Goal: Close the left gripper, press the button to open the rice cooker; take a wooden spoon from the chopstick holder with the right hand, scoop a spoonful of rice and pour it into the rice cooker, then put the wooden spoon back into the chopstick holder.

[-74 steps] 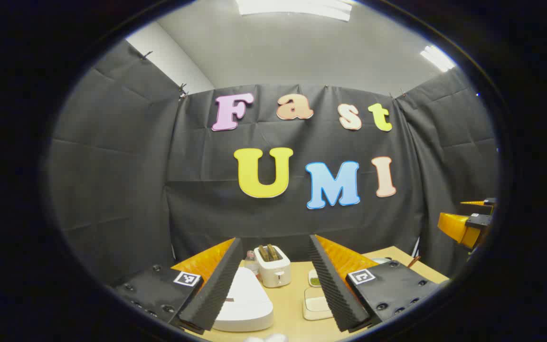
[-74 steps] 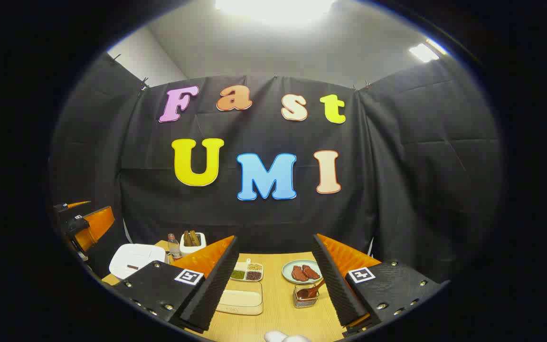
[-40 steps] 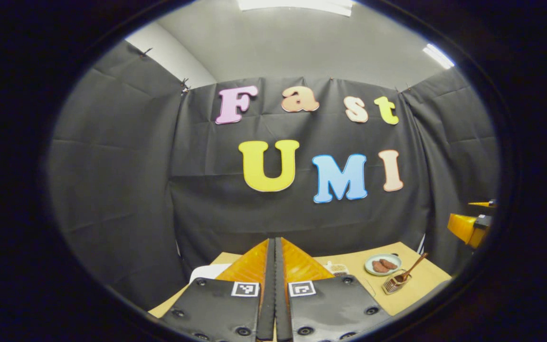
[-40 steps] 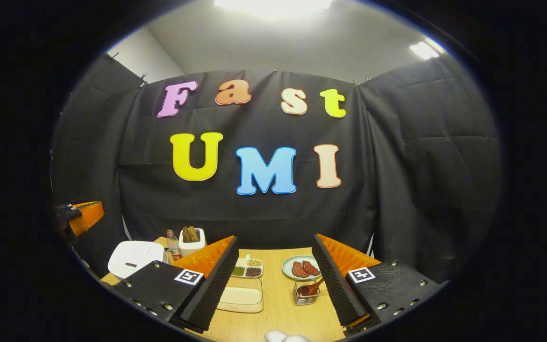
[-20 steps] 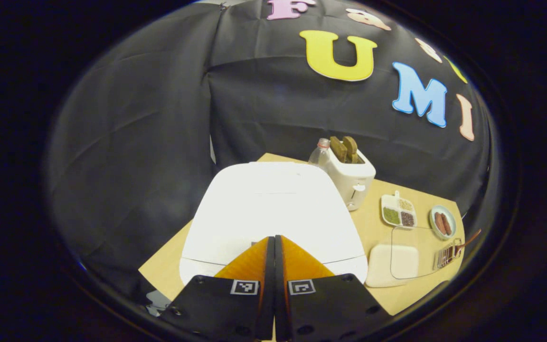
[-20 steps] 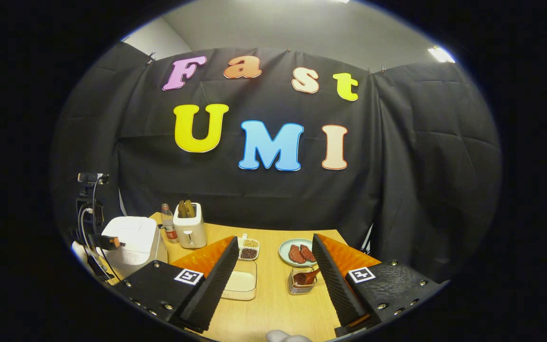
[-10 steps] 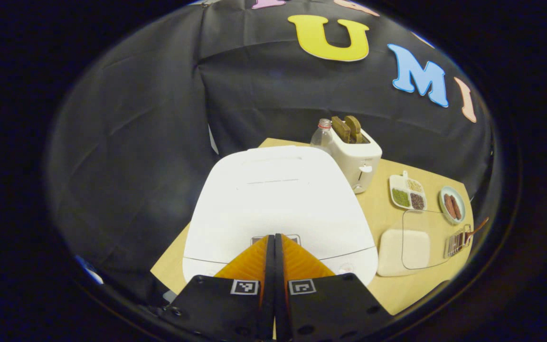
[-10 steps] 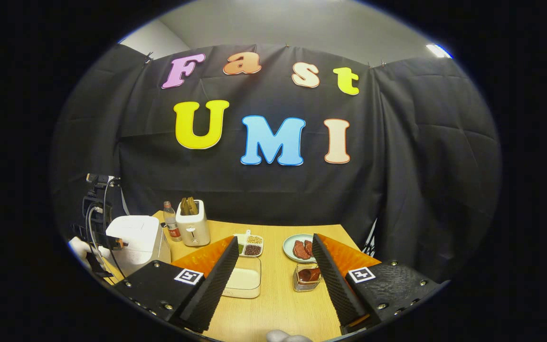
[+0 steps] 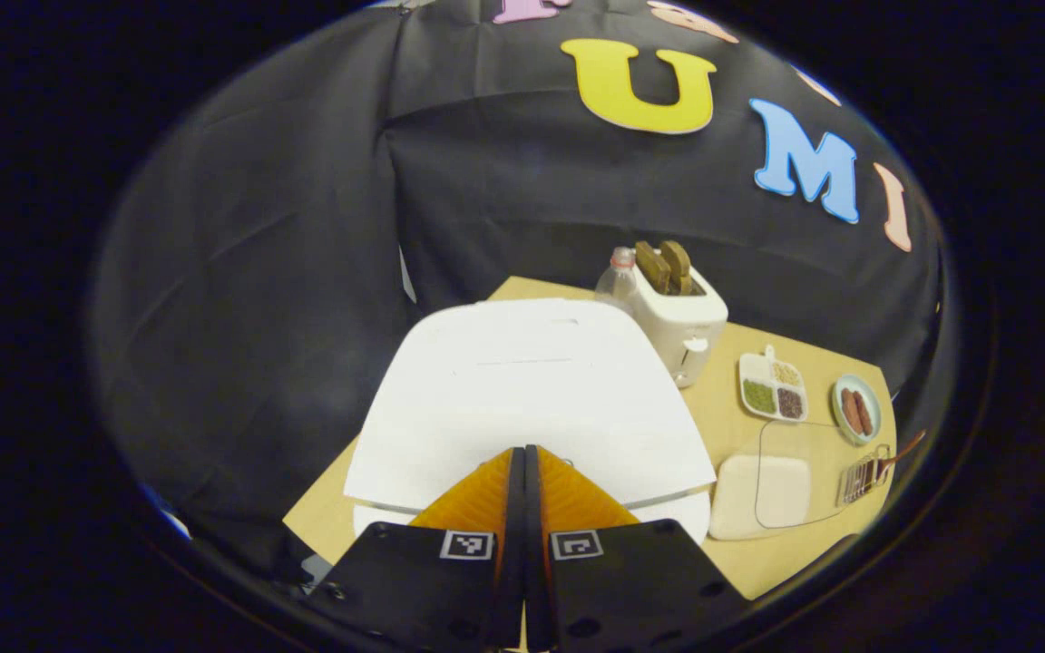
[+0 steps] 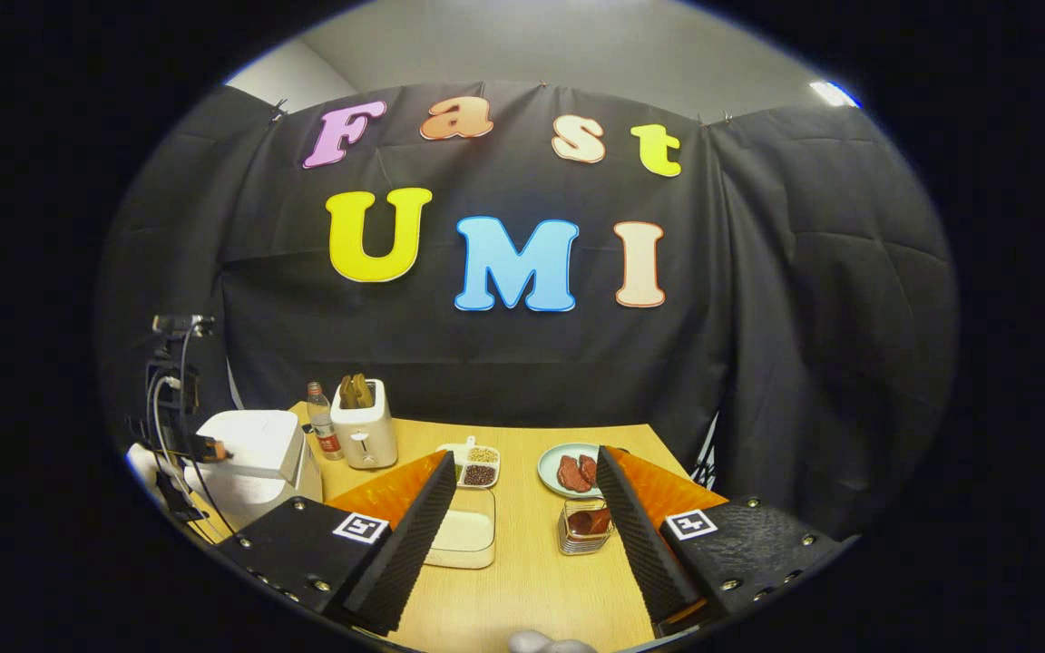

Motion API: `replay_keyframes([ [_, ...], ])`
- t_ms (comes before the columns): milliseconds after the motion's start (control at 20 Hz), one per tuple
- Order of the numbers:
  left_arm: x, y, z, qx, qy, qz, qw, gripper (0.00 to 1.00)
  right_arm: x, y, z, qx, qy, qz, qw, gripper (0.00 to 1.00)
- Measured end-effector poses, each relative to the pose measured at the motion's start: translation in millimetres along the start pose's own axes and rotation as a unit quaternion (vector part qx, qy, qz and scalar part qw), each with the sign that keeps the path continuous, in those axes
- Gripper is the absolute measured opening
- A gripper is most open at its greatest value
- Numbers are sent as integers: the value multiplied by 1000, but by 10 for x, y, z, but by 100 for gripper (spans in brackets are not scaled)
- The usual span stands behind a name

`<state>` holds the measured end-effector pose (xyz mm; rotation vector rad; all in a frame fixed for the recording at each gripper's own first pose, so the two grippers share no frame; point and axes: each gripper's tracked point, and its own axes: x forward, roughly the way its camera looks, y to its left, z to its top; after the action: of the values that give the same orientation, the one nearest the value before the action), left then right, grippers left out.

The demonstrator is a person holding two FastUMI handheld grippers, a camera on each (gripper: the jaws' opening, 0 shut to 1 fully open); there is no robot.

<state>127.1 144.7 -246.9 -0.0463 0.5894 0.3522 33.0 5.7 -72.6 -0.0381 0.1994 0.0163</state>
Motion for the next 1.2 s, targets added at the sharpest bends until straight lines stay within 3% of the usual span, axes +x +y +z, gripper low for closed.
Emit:
replay_keyframes([
  [50, -107, 37, 302, 4, -59, 7, 998, 9, -5, 6, 6, 4, -4, 1, 1000, 95],
  [150, -464, 79, 961, 13, -180, 16, 984, 9, -14, -13, 15, 10, -11, 0, 1000, 95],
  [300, -1087, 39, 1440, 9, -260, 1, 966, 9, -26, -48, 8, 14, -11, -2, 1000, 95],
  [500, -1517, -172, 1586, 11, -290, -31, 957, 9, -46, -93, 56, 16, -19, -7, 1000, 95],
  [850, -1654, -259, 1189, -3, -257, -65, 964, 8, -53, -192, 17, 15, -25, -22, 999, 95],
  [900, -1687, -257, 1145, 2, -260, -65, 964, 15, -45, -208, 3, 14, -25, -25, 999, 95],
  [1200, -1965, -355, 958, 9, -270, -87, 959, 100, 4, -264, -155, 36, -27, -26, 999, 95],
])
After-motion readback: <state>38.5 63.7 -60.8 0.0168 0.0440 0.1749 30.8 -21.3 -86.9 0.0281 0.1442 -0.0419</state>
